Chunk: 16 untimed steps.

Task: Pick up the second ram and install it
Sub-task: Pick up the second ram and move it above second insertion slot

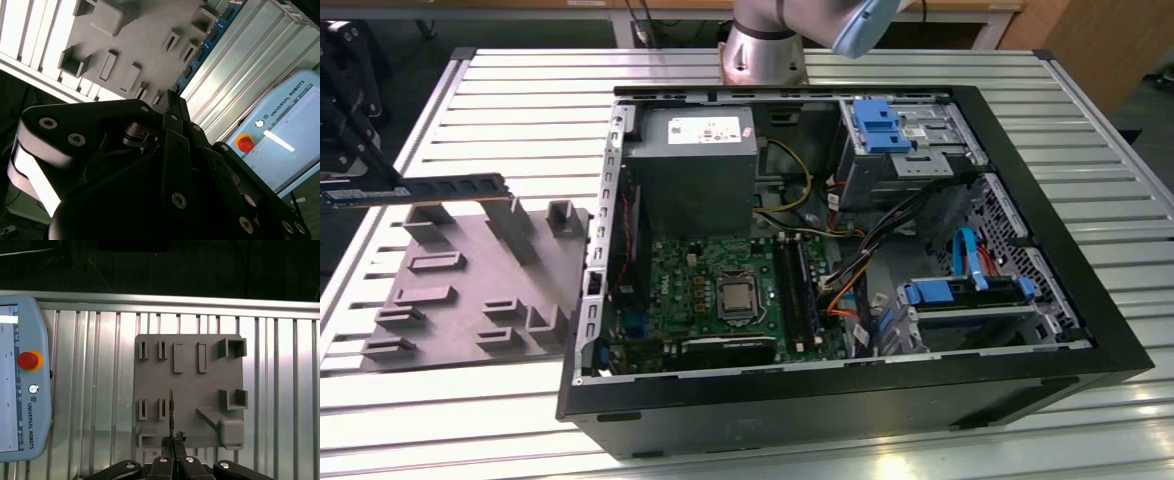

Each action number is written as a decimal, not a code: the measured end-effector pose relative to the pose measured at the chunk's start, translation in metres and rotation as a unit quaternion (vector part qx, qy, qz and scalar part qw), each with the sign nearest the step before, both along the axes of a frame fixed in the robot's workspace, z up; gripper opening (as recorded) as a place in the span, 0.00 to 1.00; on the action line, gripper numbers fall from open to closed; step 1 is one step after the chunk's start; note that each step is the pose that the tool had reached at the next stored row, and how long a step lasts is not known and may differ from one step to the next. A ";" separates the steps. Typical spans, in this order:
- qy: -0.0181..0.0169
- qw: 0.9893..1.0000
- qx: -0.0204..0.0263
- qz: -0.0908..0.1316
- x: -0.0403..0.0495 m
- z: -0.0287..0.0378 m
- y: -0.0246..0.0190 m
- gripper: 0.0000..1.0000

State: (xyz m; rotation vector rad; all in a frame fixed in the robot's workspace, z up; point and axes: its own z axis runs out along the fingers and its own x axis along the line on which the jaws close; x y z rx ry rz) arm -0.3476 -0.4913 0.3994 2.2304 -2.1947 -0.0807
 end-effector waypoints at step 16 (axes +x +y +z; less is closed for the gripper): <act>0.000 1.000 0.000 0.000 0.0096 0.0000 0.0000 0.12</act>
